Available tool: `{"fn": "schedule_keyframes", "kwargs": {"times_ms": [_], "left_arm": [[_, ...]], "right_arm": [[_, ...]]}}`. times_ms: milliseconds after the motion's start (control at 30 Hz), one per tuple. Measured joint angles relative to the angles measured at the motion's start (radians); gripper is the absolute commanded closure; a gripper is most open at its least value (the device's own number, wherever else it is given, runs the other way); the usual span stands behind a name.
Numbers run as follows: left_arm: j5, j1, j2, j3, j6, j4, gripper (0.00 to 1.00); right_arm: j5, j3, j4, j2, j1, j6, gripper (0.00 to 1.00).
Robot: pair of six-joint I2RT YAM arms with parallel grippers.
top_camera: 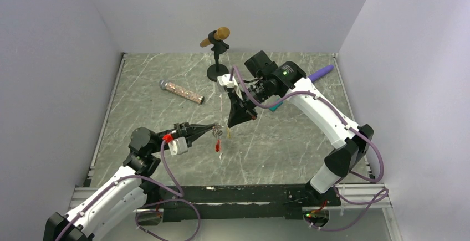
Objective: Put the keys on the keyring
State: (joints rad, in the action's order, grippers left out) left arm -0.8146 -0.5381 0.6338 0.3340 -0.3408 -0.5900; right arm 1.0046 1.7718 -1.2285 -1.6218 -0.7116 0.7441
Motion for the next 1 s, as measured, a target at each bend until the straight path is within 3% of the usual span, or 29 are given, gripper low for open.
{"fn": "schedule_keyframes", "kwargs": {"times_ms": [267, 1000], "left_arm": [[0.032, -0.003, 0.003, -0.051, 0.079, -0.117, 1.00], [0.097, -0.036, -0.008, -0.069, 0.104, -0.147, 1.00]], "right_arm": [[-0.018, -0.013, 0.098, 0.001, -0.026, -0.094, 1.00], [-0.053, -0.003, 0.157, -0.047, -0.056, -0.176, 1.00]]}}
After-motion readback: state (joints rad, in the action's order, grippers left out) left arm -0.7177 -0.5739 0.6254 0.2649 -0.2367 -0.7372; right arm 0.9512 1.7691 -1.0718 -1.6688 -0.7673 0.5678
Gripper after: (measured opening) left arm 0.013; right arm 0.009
